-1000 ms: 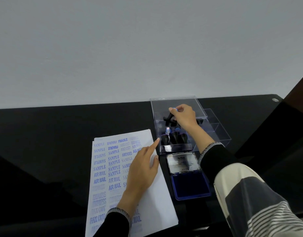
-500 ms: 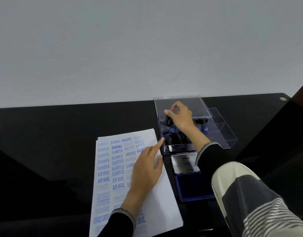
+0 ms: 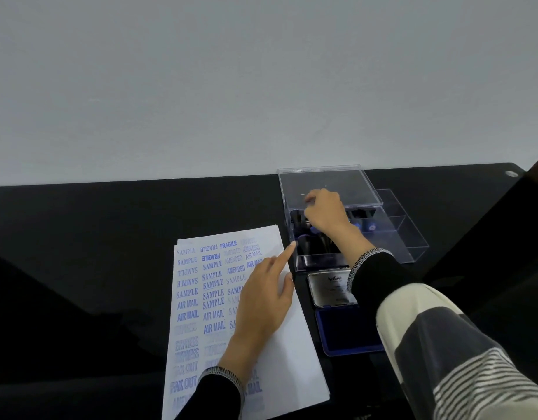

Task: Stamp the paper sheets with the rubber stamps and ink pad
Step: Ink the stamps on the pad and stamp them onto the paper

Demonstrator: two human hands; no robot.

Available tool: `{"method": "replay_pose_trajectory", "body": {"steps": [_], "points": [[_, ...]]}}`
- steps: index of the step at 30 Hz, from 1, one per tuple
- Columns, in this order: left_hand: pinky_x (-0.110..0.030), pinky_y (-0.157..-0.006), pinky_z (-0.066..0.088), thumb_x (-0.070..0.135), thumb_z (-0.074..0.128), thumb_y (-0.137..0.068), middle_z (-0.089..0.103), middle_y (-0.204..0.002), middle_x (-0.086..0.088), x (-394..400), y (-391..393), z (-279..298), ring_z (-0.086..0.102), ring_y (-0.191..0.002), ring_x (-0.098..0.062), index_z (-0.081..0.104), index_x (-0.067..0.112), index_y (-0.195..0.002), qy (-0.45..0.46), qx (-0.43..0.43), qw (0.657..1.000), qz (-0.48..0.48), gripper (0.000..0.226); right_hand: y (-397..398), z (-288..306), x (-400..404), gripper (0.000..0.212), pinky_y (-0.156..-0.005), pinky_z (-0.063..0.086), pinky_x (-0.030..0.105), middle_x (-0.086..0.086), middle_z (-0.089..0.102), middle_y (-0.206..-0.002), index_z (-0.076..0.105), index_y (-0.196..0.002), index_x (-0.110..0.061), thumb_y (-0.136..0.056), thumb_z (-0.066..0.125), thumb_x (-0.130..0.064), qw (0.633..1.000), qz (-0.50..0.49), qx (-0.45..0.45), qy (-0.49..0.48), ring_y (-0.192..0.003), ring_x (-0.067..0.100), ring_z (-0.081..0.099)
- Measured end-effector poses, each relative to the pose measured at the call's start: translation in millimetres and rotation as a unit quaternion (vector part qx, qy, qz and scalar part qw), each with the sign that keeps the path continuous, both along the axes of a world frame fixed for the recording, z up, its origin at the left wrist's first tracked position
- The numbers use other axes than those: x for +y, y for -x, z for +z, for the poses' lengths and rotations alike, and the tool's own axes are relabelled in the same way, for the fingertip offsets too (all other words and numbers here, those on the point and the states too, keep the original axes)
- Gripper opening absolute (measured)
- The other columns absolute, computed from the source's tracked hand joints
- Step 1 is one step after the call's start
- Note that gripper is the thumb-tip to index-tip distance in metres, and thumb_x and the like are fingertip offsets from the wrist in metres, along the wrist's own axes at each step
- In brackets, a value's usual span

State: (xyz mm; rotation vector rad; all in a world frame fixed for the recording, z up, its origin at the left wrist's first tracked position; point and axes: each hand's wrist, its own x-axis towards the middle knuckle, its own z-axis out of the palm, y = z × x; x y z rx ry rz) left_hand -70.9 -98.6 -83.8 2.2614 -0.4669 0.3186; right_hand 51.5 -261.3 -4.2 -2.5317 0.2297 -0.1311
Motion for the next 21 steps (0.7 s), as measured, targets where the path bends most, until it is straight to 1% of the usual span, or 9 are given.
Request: {"method": "replay_pose_trajectory", "body": {"steps": [1, 3, 5, 7, 12, 14, 17, 19, 21], "points": [[-0.028, -0.075, 0.053, 0.032, 0.041, -0.098, 0.053, -0.107, 0.013, 0.1, -0.1, -0.6, 0.05, -0.096, -0.006, 0.01, 0.065, -0.141, -0.001, -0.004, 1.0, -0.001, 0.062, -0.5, 0.5, -1.6, 0.029, -0.072, 0.046, 0.032, 0.021, 0.063, -0.11, 0.063, -0.109, -0.003, -0.082, 0.051, 0.0, 1.0, -0.026, -0.015, 0.01, -0.097, 0.032, 0.057], [-0.027, -0.074, 0.053, 0.03, 0.042, -0.099, 0.053, -0.108, 0.013, 0.1, -0.5, -1.1, 0.051, -0.095, -0.006, 0.01, 0.064, -0.141, 0.0, -0.01, 1.0, 0.0, 0.063, -1.1, 0.6, -2.1, 0.025, -0.068, 0.042, 0.034, 0.022, 0.059, -0.109, 0.054, -0.109, -0.001, -0.084, 0.055, -0.003, 0.997, -0.049, 0.0, 0.054, -0.1, 0.035, 0.054], [-0.025, -0.076, 0.054, 0.029, 0.044, -0.1, 0.054, -0.11, 0.013, -0.1, -1.4, -2.2, 0.051, -0.096, -0.005, 0.011, 0.064, -0.141, -0.001, -0.014, 1.0, 0.004, 0.063, -3.3, -1.0, -1.6, 0.032, -0.074, 0.046, 0.038, 0.021, 0.057, -0.116, 0.052, -0.114, -0.001, -0.086, 0.063, -0.012, 0.994, -0.054, 0.056, 0.08, -0.108, 0.037, 0.054], [-0.025, -0.078, 0.054, 0.03, 0.044, -0.1, 0.055, -0.112, 0.012, 0.0, -1.2, -2.7, 0.051, -0.098, -0.005, 0.011, 0.063, -0.142, 0.0, -0.014, 1.0, 0.003, 0.063, -5.6, -0.3, 0.0, 0.037, -0.079, 0.049, 0.04, 0.019, 0.056, -0.12, 0.053, -0.116, -0.002, -0.085, 0.068, -0.018, 0.99, -0.068, 0.094, 0.082, -0.11, 0.037, 0.056], [-0.025, -0.077, 0.053, 0.03, 0.044, -0.1, 0.055, -0.11, 0.012, 0.2, -0.1, -1.0, 0.051, -0.098, -0.005, 0.014, 0.059, -0.144, -0.005, -0.018, 1.0, 0.005, 0.061, -7.2, 1.5, 4.9, 0.036, -0.084, 0.048, 0.039, 0.02, 0.056, -0.123, 0.053, -0.119, 0.001, -0.085, 0.062, -0.01, 0.988, -0.093, 0.09, 0.079, -0.115, 0.038, 0.053], [-0.025, -0.076, 0.053, 0.03, 0.044, -0.099, 0.054, -0.11, 0.012, 0.3, 0.5, 0.5, 0.051, -0.097, -0.005, 0.013, 0.06, -0.144, -0.01, -0.011, 1.0, 0.006, 0.062, -5.6, 1.3, 4.0, 0.038, -0.079, 0.049, 0.038, 0.021, 0.057, -0.119, 0.052, -0.117, 0.001, -0.084, 0.064, -0.015, 0.992, -0.109, 0.06, 0.02, -0.111, 0.036, 0.054], [-0.024, -0.073, 0.052, 0.035, 0.039, -0.098, 0.055, -0.108, 0.011, 0.0, 1.2, 3.0, 0.051, -0.095, -0.006, 0.016, 0.054, -0.147, -0.019, 0.004, 1.0, 0.002, 0.058, 4.6, 7.9, 2.3, 0.025, -0.062, 0.041, 0.028, 0.013, 0.06, -0.105, 0.054, -0.105, -0.006, -0.086, 0.062, -0.02, 0.978, -0.139, -0.038, -0.15, -0.09, 0.027, 0.057], [-0.023, -0.069, 0.051, 0.037, 0.037, -0.095, 0.057, -0.104, 0.009, -2.0, 3.6, 7.2, 0.052, -0.09, -0.007, 0.028, 0.041, -0.149, -0.029, -0.003, 1.0, 0.009, 0.055, 18.8, 16.0, 1.3, 0.017, -0.062, 0.042, 0.027, 0.005, 0.059, -0.098, 0.055, -0.101, -0.012, -0.088, 0.06, -0.02, 0.955, -0.145, -0.099, -0.238, -0.083, 0.02, 0.058], [-0.022, -0.066, 0.048, 0.034, 0.041, -0.092, 0.061, -0.095, 0.009, -4.2, 5.3, 9.5, 0.054, -0.084, -0.009, 0.045, 0.026, -0.14, -0.055, -0.033, 0.998, 0.026, 0.049, 34.4, 21.8, -0.2, 0.009, -0.068, 0.044, 0.027, 0.0, 0.059, -0.095, 0.059, -0.099, -0.015, -0.09, 0.058, -0.018, 0.928, -0.152, -0.135, -0.311, -0.083, 0.014, 0.057]]}}
